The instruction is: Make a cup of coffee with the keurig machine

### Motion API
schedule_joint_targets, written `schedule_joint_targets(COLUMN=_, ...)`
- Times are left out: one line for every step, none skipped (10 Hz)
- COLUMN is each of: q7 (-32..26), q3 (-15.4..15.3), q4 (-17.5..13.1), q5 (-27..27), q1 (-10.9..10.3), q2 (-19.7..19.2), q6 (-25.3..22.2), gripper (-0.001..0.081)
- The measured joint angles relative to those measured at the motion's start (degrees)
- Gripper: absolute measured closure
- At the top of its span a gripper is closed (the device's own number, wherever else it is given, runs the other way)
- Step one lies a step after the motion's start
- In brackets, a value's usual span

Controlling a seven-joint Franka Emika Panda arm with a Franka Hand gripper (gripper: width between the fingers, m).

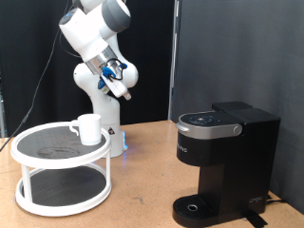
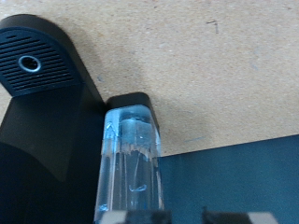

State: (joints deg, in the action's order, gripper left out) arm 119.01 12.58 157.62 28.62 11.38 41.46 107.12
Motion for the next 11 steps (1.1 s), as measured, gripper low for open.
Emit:
schedule_joint_targets(q7=-0.39, q3=1.43, q4=-0.42, q5=-0.41, q1=0.75, q2=0.19, q6=-1.47, gripper=0.0806)
schedule_joint_targets(q7=-0.81, q3=3.05, q4=-1.01, q5=-1.23, q1=1.80, q2=0.47, q6=-2.79, gripper=0.0806)
schedule_joint_targets(q7=-1.36, q3=4.58, q4=-1.68, q5=-2.03, q1=2.88, q2=0.71, q6=-3.46, gripper=0.0806)
schedule_joint_targets(q7=-1.80, q3=6.08, q4=-2.29, q5=-3.05, q1=3.94, q2=0.90, q6=-4.00, gripper=0.0806)
schedule_joint_targets(q7=-2.37, q3=7.57, q4=-3.10, q5=-4.83, q1=4.91, q2=0.88, q6=-5.52, gripper=0.0806)
schedule_joint_targets(q7=-3.35, q3=9.13, q4=-4.07, q5=-7.11, q1=5.72, q2=0.77, q6=-7.18, gripper=0.0806)
schedule_joint_targets(q7=-4.69, q3=10.75, q4=-5.12, q5=-9.29, q1=6.29, q2=0.54, q6=-8.82, gripper=0.0806)
schedule_joint_targets(q7=-6.21, q3=12.48, q4=-6.23, q5=-11.15, q1=6.72, q2=0.20, q6=-10.53, gripper=0.0806)
schedule_joint_targets(q7=-7.90, q3=14.36, q4=-7.24, q5=-12.06, q1=6.97, q2=-0.01, q6=-11.75, gripper=0.0806)
schedule_joint_targets(q7=-9.47, q3=16.31, q4=-8.28, q5=-12.39, q1=7.05, q2=-0.21, q6=-12.86, gripper=0.0806)
schedule_joint_targets(q7=-10.67, q3=18.08, q4=-9.28, q5=-12.41, q1=7.09, q2=-0.43, q6=-13.68, gripper=0.0806)
